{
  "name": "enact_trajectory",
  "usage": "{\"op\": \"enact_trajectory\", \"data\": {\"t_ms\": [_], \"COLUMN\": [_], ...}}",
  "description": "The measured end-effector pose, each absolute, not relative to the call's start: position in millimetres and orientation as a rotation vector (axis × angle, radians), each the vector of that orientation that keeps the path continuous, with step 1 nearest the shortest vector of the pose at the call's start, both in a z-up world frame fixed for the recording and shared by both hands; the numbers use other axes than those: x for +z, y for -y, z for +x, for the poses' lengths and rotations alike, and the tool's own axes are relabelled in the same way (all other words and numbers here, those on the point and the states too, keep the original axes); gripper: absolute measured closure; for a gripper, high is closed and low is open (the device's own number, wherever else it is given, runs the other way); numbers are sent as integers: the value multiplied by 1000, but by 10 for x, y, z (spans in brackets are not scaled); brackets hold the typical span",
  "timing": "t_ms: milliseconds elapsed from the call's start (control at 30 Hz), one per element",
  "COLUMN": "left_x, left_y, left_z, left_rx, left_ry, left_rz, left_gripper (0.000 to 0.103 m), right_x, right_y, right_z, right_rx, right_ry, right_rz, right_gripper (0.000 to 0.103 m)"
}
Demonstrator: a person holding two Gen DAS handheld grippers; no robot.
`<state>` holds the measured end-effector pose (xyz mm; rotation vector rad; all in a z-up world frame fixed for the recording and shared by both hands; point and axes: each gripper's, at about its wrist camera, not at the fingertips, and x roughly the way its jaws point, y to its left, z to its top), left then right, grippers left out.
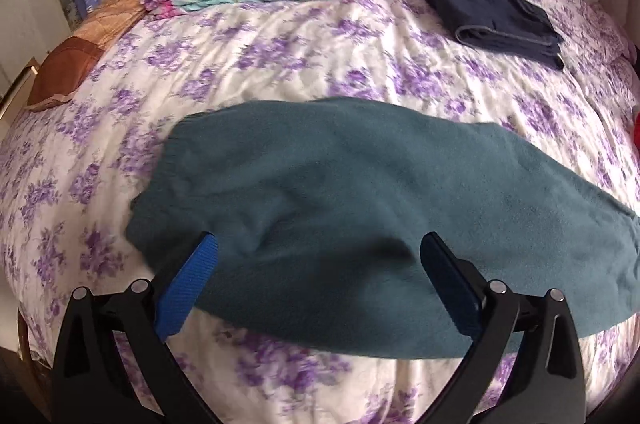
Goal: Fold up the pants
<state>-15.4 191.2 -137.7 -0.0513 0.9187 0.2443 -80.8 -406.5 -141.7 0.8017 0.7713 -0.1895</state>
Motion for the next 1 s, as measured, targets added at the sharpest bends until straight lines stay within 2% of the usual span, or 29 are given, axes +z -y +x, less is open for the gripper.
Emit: {"op": "enact_trajectory", "data": {"t_ms": [200, 267, 333, 467, 600, 667, 700, 767, 900, 1000], "left_x": [-1564, -1657, -1700, -1725, -1729, -1726, -1722, -1723, -1724, -1729], "left_y": [-2610, -2784, -2773, -2703, -2735, -2751, -2749, -2752, -2761, -2757], "left_z": [-473, -573, -614, -582, -644, -642, -643, -643, -661, -664], "left_rx": [425, 386, 369, 384, 356, 354, 353, 346, 332, 337], "left_ry": [-925, -894, -848, -828, -807, -805, -804, -803, -792, -792], "left_rz": [-235, -362, -347, -316, -353, -354, -354, -356, -365, -363], "left_gripper": [4, 4, 4, 4, 4, 4, 4, 4, 4, 4], "right_x": [-815, -650, -548, -532, -793, -1169, -1325, -1302, -798, -642], "right_y": [3505, 3164, 2772, 1815, 806, 354, 204, 94, 388, 704], "right_z": [-388, -183, 10, 282, 289, 271, 228, 46, -135, -54], "right_rx": [-47, 40, 136, 326, 512, 620, 634, 636, 678, 539], "right_ry": [-748, -749, -754, -796, -874, -1027, -1086, -1024, -884, -823], "right_rz": [601, 530, 471, 302, 44, -102, -175, -251, -151, -90], "right_gripper": [94, 94, 94, 94, 93, 85, 71, 58, 54, 52]}}
